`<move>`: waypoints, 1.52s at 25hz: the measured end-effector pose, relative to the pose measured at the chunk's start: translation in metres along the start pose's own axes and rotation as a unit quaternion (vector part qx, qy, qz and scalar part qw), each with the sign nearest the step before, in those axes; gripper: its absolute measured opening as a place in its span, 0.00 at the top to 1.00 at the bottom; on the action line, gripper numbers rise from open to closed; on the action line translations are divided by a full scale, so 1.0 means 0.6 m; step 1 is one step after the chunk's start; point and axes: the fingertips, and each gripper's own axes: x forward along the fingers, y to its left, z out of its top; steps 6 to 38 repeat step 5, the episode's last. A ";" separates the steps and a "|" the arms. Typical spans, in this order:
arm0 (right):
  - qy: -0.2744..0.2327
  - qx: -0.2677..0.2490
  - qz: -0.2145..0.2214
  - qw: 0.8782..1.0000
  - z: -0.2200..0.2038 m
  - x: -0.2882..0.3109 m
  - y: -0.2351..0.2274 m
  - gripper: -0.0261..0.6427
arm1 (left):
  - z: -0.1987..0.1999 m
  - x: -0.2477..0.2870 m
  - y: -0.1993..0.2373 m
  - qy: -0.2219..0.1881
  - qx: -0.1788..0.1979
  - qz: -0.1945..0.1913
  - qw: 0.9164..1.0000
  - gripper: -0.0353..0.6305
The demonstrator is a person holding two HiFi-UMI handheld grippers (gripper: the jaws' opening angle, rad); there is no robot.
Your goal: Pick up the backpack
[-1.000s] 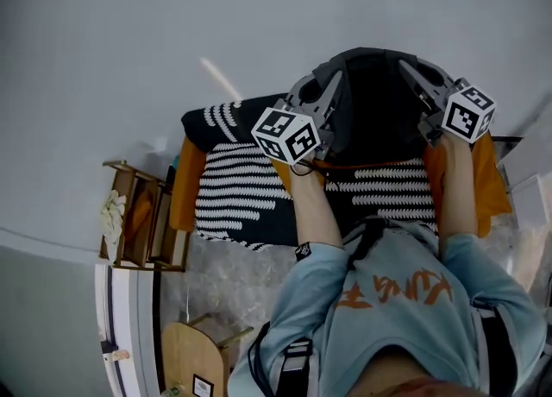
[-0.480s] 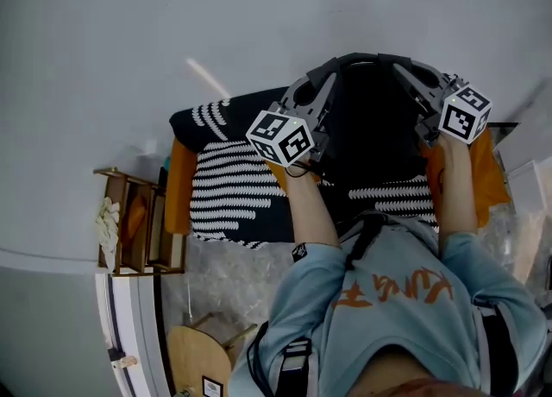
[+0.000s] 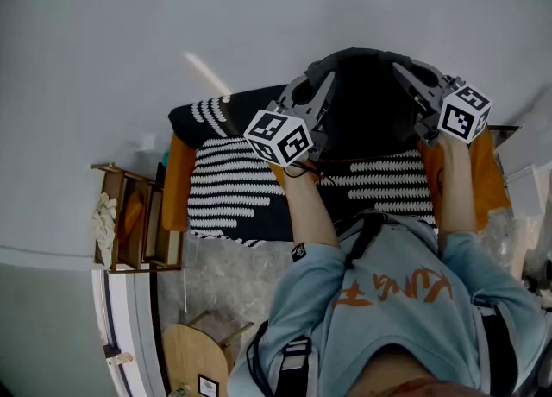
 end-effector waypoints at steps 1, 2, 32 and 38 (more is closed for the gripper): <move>0.000 -0.001 0.001 1.000 -0.003 0.001 0.000 0.89 | -0.001 -0.001 0.001 -0.001 0.001 0.001 1.000 0.88; 0.001 -0.001 0.002 1.000 -0.006 0.001 0.001 0.89 | -0.003 -0.003 0.001 -0.002 0.003 0.002 1.000 0.88; 0.002 -0.005 0.005 1.000 -0.021 -0.002 0.004 0.89 | -0.013 -0.008 0.000 -0.002 0.008 0.003 1.000 0.88; 0.002 -0.005 0.005 1.000 -0.021 -0.002 0.004 0.89 | -0.013 -0.008 0.000 -0.002 0.008 0.003 1.000 0.88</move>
